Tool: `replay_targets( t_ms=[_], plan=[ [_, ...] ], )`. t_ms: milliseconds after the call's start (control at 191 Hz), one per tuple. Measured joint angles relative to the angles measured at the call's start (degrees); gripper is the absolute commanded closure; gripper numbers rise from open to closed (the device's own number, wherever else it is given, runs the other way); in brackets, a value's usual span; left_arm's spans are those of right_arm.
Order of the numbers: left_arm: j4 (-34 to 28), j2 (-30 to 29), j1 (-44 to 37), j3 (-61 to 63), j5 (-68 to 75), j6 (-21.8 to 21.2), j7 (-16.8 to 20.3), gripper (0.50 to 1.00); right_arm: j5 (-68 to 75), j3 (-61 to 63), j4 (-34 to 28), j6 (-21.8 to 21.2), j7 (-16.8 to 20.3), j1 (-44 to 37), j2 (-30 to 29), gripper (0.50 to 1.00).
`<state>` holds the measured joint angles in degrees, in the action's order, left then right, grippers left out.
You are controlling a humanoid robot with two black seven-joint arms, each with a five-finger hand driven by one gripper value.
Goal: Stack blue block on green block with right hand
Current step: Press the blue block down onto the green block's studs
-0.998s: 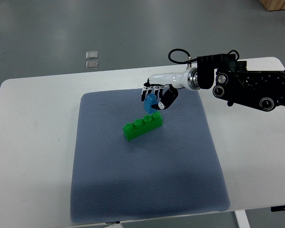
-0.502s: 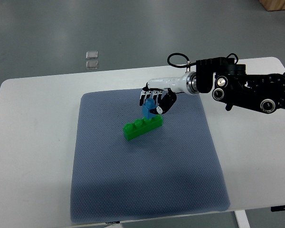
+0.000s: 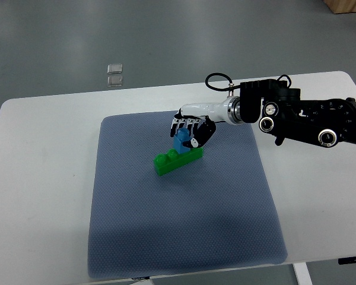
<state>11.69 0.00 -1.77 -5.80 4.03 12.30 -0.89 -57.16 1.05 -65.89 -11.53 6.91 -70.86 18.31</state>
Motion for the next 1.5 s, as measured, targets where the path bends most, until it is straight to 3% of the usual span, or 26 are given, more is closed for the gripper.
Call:
replay_targets(
  t_ms=[1499],
  plan=[
    [0.1,0.0,0.0,0.1,0.0,0.0,0.0,0.500,-2.9,-1.5,2.3,3.1,-0.5,2.7,-1.2,0.914]
  ],
)
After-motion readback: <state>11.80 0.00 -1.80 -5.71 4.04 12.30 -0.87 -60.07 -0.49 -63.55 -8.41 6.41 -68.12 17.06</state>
